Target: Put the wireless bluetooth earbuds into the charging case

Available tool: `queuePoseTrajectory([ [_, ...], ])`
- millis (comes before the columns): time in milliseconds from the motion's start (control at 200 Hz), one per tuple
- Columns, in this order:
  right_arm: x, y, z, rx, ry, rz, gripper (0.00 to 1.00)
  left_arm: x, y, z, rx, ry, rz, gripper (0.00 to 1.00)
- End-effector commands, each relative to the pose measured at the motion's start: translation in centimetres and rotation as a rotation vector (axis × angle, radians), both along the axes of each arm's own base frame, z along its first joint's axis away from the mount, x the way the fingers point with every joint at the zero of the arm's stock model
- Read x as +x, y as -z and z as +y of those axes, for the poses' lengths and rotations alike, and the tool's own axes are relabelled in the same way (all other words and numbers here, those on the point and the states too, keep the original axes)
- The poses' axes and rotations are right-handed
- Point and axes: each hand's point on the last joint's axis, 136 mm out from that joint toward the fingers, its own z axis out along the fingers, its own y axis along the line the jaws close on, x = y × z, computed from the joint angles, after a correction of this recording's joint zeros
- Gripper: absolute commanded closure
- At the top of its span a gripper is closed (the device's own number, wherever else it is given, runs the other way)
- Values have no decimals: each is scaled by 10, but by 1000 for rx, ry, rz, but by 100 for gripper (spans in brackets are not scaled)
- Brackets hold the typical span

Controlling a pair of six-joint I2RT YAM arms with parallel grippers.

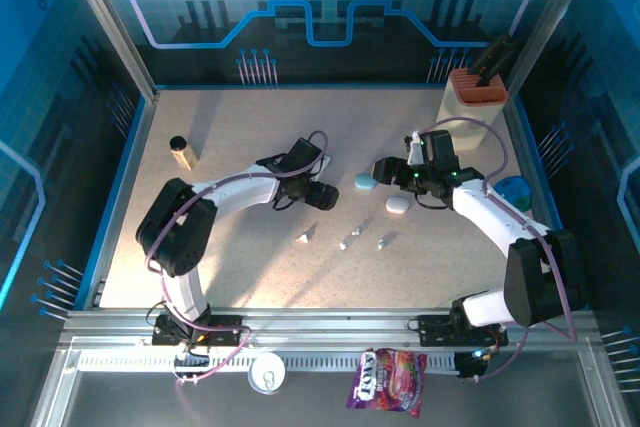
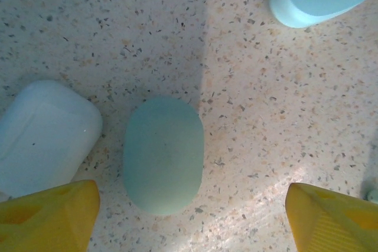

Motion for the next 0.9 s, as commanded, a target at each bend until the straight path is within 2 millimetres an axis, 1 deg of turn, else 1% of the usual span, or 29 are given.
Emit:
queuePoseTrajectory([
  [0, -4, -3, -6, -14, 0, -11, 25, 0, 9, -1, 14, -28, 63, 19],
  [180, -4, -4, -7, -14, -2, -13, 25, 11, 19, 2, 63, -55, 69, 22],
  [290, -4, -5, -7, -12, -1, -17, 25, 13, 24, 1, 76, -53, 75, 25],
  [370, -4, -7, -7, -7, -1, -21, 25, 14, 27, 1, 80, -51, 81, 34],
  [405, -4, -9, -8, -8, 1, -28, 25, 14, 29, 1, 83, -52, 85, 36],
  [525, -4, -12, -8, -3, 5, -35, 25, 16, 32, 0, 90, -53, 90, 41],
  [625, -5, -15, -9, -1, 7, -42, 25, 16, 35, 2, 105, -56, 96, 43],
  [630, -8, -10, -10, -4, 6, -30, 25, 16, 35, 1, 105, -56, 96, 43],
  [645, -10, -7, -10, -7, 6, -23, 25, 16, 36, 2, 107, -55, 96, 44],
  [670, -10, -6, -11, -7, 8, -21, 25, 16, 36, 2, 109, -57, 96, 46],
  [695, -11, -8, -11, -6, 7, -24, 25, 16, 37, 2, 109, -58, 97, 51],
  [800, -12, -14, -13, -1, 13, -36, 25, 16, 33, 2, 107, -57, 89, 60],
  [890, -16, -20, -12, 8, 8, -43, 25, 16, 24, 3, 106, -52, 62, 62],
])
